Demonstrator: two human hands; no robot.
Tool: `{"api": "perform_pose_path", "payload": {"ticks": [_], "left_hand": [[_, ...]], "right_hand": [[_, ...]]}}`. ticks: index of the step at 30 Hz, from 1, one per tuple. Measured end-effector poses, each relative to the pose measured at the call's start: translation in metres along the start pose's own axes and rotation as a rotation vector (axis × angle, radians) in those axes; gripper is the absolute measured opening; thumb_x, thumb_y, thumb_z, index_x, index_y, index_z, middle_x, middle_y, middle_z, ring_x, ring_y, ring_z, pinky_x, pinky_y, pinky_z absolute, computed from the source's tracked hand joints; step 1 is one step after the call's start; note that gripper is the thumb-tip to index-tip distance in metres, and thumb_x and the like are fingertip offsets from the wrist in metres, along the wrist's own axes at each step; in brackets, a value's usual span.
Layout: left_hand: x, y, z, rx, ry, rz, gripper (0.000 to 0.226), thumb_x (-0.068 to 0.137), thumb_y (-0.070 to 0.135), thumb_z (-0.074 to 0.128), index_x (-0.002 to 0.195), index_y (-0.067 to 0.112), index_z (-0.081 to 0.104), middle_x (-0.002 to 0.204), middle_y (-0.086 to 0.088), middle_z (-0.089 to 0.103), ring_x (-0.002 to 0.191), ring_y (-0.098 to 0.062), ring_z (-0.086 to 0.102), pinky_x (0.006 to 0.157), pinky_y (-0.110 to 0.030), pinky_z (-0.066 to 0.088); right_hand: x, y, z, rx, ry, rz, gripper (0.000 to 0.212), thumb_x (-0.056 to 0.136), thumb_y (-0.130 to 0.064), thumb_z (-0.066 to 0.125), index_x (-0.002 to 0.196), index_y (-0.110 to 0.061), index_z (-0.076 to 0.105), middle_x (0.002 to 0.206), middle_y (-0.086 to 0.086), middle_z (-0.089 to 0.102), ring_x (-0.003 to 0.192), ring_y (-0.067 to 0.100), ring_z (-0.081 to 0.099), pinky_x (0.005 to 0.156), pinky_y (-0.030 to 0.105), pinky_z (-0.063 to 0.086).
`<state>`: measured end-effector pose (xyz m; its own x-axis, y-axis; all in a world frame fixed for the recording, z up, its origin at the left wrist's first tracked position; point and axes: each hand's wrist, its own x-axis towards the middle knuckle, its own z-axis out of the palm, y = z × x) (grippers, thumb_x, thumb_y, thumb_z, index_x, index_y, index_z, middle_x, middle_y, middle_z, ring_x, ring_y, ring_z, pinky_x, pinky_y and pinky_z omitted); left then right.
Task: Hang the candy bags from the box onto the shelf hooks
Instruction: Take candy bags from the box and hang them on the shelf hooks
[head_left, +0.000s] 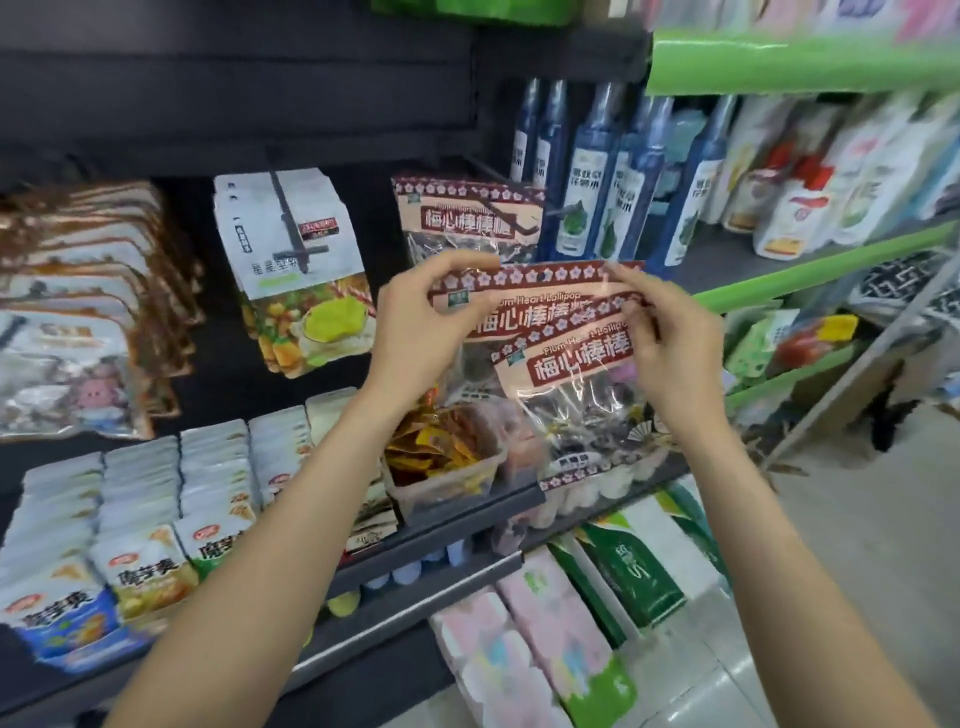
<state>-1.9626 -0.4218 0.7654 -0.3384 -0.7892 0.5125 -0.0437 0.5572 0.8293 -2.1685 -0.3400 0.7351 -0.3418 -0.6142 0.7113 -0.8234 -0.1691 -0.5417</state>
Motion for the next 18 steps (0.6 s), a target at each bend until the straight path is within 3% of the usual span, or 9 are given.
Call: {"api": "perform_pose_path", "payload": {"ticks": [4, 8, 11, 14, 18], "left_hand": [[0.024, -0.007, 0.015, -0.105, 0.124, 0.017, 0.029, 0.089, 0.007, 0.066, 0.113, 0.022, 0.060, 0.122, 0.005, 0.058, 0.109, -0.001, 0.058, 0.069, -0.018, 0.056], [0.047, -0.018, 0.022, -0.029, 0.169, 0.107, 0.026, 0.092, 0.011, 0.062, 0.114, 0.023, 0.055, 0.123, 0.004, 0.056, 0.113, -0.003, 0.056, 0.077, -0.023, 0.058], [0.058, -0.028, 0.024, -0.002, 0.147, 0.120, 0.020, 0.094, 0.012, 0.059, 0.112, 0.019, 0.056, 0.121, 0.004, 0.057, 0.110, 0.005, 0.055, 0.076, -0.019, 0.056], [0.065, -0.034, 0.025, 0.026, 0.138, 0.131, 0.017, 0.093, 0.012, 0.060, 0.109, 0.017, 0.058, 0.115, 0.008, 0.059, 0.108, 0.011, 0.054, 0.078, -0.014, 0.053], [0.069, -0.031, 0.027, 0.071, 0.130, 0.163, 0.020, 0.091, 0.006, 0.063, 0.105, 0.017, 0.055, 0.108, 0.015, 0.055, 0.102, 0.020, 0.051, 0.072, -0.003, 0.046]], "right_hand": [[0.025, 0.015, 0.014, 0.063, -0.010, 0.014, 0.042, 0.094, -0.001, 0.053, 0.127, -0.024, 0.063, 0.094, -0.001, 0.065, 0.079, 0.012, 0.057, 0.069, 0.028, 0.047], [0.045, 0.025, 0.029, 0.070, -0.006, 0.007, 0.042, 0.094, -0.003, 0.054, 0.130, -0.023, 0.061, 0.095, 0.003, 0.066, 0.077, 0.013, 0.055, 0.066, 0.025, 0.042], [0.053, 0.032, 0.038, 0.053, -0.040, 0.041, 0.042, 0.095, -0.004, 0.054, 0.131, -0.024, 0.059, 0.097, 0.006, 0.065, 0.079, 0.017, 0.056, 0.068, 0.027, 0.043], [0.055, 0.035, 0.042, 0.068, -0.068, 0.057, 0.043, 0.095, -0.003, 0.054, 0.132, -0.025, 0.059, 0.096, 0.008, 0.064, 0.080, 0.022, 0.058, 0.069, 0.038, 0.049], [0.055, 0.040, 0.042, 0.073, -0.084, 0.103, 0.042, 0.096, -0.005, 0.053, 0.132, -0.027, 0.059, 0.097, 0.002, 0.064, 0.077, 0.013, 0.057, 0.065, 0.026, 0.044]]}}
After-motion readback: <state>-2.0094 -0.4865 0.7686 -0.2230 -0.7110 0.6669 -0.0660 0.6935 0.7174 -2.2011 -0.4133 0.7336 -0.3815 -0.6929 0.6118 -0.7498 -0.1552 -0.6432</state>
